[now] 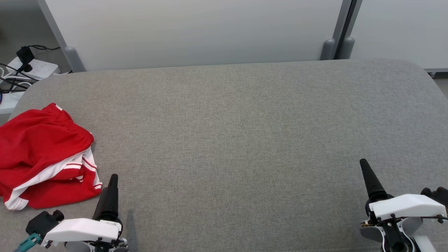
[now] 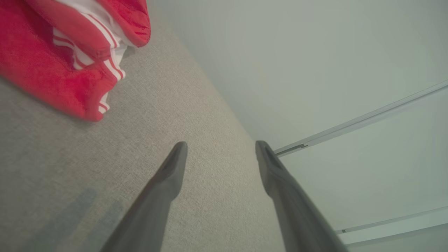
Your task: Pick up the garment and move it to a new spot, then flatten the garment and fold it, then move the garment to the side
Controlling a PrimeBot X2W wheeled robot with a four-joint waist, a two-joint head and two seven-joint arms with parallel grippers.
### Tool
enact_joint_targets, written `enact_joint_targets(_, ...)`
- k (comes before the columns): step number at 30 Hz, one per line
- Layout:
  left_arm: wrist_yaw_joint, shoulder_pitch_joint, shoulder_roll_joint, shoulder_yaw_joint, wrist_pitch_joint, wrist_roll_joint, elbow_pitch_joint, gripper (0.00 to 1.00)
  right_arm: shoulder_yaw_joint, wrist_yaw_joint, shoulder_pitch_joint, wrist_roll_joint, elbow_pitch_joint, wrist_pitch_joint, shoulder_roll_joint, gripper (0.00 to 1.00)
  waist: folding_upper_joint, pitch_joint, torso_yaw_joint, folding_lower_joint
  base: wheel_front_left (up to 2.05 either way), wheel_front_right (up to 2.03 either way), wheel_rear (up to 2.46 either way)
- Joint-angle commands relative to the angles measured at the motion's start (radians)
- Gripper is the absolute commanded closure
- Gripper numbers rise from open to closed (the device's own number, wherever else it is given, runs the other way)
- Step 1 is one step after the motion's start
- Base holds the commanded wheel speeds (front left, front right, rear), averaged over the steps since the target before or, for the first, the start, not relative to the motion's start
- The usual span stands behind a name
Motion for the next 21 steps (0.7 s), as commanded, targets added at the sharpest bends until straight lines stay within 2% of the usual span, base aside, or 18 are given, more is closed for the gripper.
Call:
enact_joint_targets(1, -0.001, -0.066, 0.022, 0.012, -0.011, 0.042, -0.018, 0.0, 0.018, 0.005, -0.059, -0.038, -0.015, -0.02, -0.019, 0.0, 0.0, 0.0, 0.0, -0.0001, 0.0, 0.0, 0.0)
enact_joint_targets(21, 0.006, -0.133, 0.031, 0.037, -0.07, 0.333, 0.019, 0.0, 0.057, 0.005, -0.146, -0.282, 0.041, -0.078, -0.035, 0.0, 0.0, 0.009, -0.006, -0.0001, 0.0, 0.0, 0.0)
